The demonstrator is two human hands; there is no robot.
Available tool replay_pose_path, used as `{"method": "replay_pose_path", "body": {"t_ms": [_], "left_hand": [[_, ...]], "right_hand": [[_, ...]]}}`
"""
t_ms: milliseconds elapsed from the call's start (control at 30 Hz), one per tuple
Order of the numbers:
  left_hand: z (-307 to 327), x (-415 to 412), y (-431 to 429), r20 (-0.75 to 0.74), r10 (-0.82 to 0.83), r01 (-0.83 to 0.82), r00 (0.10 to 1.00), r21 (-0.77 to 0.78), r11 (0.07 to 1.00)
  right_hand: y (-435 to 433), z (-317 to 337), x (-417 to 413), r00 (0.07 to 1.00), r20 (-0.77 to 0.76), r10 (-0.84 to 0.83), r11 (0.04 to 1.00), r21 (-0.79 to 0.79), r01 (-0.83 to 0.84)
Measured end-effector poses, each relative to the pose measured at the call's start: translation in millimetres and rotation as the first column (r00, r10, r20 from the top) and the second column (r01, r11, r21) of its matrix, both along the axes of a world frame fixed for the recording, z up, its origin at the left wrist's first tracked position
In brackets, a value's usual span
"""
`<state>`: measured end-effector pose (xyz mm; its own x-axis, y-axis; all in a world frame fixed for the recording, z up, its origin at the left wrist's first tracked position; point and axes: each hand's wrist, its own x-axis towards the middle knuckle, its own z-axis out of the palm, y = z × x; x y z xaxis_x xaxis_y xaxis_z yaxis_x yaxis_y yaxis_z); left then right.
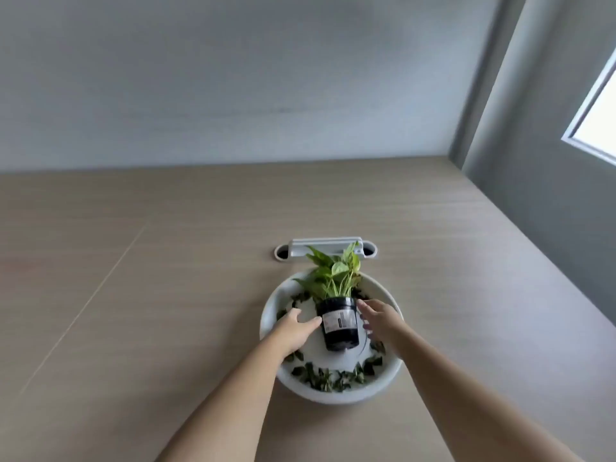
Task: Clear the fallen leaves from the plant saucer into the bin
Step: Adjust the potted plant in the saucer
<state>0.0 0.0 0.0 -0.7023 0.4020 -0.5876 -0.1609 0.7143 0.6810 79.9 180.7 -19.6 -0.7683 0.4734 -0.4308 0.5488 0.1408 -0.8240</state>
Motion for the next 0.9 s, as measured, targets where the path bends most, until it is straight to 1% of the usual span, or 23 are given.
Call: {"method": "replay_pose_path", "body": {"t_ms": [67,133,300,367,467,567,767,900], "left_hand": [[-14,2,6,0.089,0.064,-0.069,0.994,0.055,0.996],[-28,5,9,0.155,0.090,-0.108,0.984,0.116,0.987],[-45,6,19,0.246,0.178,-0.239,0.953,0.246,0.939],[-41,9,22,0.247,0.204,-0.265,0.947,0.252,0.931],[-28,16,22,0.177,0.221,-0.259,0.959,0.235,0.937],[-18,14,23,0.109,0.238,-0.258,0.965,0.246,0.934],[0,7,18,-0.038,0.240,-0.220,0.970,0.287,0.933],[-3,6,15,-0.095,0.233,-0.194,0.968,0.308,0.931]], "right_hand": [[-1,-7,-1,0.997,0.000,-0.078,0.994,-0.075,0.078],[0,-16,1,0.994,0.011,-0.108,0.987,-0.119,0.108],[-3,-32,1,0.995,0.006,-0.099,0.969,-0.228,0.098],[-4,-31,2,0.997,-0.002,-0.082,0.969,-0.232,0.079],[-5,-24,1,0.998,-0.021,-0.062,0.978,-0.199,0.056],[-3,-12,-1,0.995,-0.086,-0.047,0.985,-0.168,0.032],[-5,18,-7,0.977,-0.209,-0.045,0.979,-0.205,0.001],[-12,17,-8,0.966,-0.250,-0.060,0.975,-0.220,0.004]]}}
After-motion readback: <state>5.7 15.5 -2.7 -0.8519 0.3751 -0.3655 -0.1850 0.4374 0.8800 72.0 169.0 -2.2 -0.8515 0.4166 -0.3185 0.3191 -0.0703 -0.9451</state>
